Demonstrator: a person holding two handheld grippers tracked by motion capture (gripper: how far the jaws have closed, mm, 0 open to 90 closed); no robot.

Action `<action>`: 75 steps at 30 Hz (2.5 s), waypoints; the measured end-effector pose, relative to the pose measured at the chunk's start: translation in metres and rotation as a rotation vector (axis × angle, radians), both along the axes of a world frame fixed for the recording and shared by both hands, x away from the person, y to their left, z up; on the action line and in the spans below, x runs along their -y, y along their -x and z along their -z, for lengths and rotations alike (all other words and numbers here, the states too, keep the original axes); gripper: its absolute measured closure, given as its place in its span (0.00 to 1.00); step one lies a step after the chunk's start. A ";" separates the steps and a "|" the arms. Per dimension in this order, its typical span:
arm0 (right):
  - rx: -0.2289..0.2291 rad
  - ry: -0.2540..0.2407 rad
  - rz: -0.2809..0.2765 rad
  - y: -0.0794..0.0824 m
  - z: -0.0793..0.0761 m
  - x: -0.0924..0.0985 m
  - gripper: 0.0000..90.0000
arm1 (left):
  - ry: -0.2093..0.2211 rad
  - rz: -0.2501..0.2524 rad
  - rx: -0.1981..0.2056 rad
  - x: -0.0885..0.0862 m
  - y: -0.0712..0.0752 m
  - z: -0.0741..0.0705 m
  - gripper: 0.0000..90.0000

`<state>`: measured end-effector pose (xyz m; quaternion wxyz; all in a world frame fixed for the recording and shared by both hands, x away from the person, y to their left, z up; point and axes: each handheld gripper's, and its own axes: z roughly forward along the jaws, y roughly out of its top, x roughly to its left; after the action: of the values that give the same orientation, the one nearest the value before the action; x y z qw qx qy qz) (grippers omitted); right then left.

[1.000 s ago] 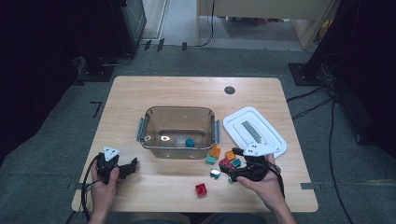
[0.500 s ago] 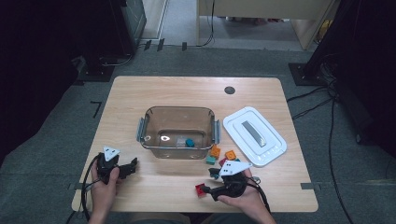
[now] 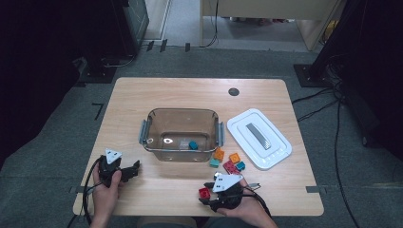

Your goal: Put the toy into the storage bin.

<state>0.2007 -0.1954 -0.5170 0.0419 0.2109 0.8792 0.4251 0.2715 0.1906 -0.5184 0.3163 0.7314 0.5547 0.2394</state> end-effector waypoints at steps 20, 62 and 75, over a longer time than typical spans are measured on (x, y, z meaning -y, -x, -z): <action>-0.023 -0.134 0.187 -0.014 -0.026 0.042 0.54 | -0.003 -0.013 -0.001 0.002 -0.005 0.000 0.12; -0.037 -0.153 0.461 -0.058 -0.069 0.118 0.55 | -0.004 -0.014 -0.001 0.002 -0.006 0.000 0.12; -0.012 -0.156 0.450 -0.072 -0.100 0.106 0.54 | -0.004 -0.014 -0.001 0.002 -0.006 0.000 0.12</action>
<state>0.2728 -0.3015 -0.4166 0.1141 0.4065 0.7749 0.4704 0.2776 0.1886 -0.5183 0.3127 0.7284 0.5594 0.2422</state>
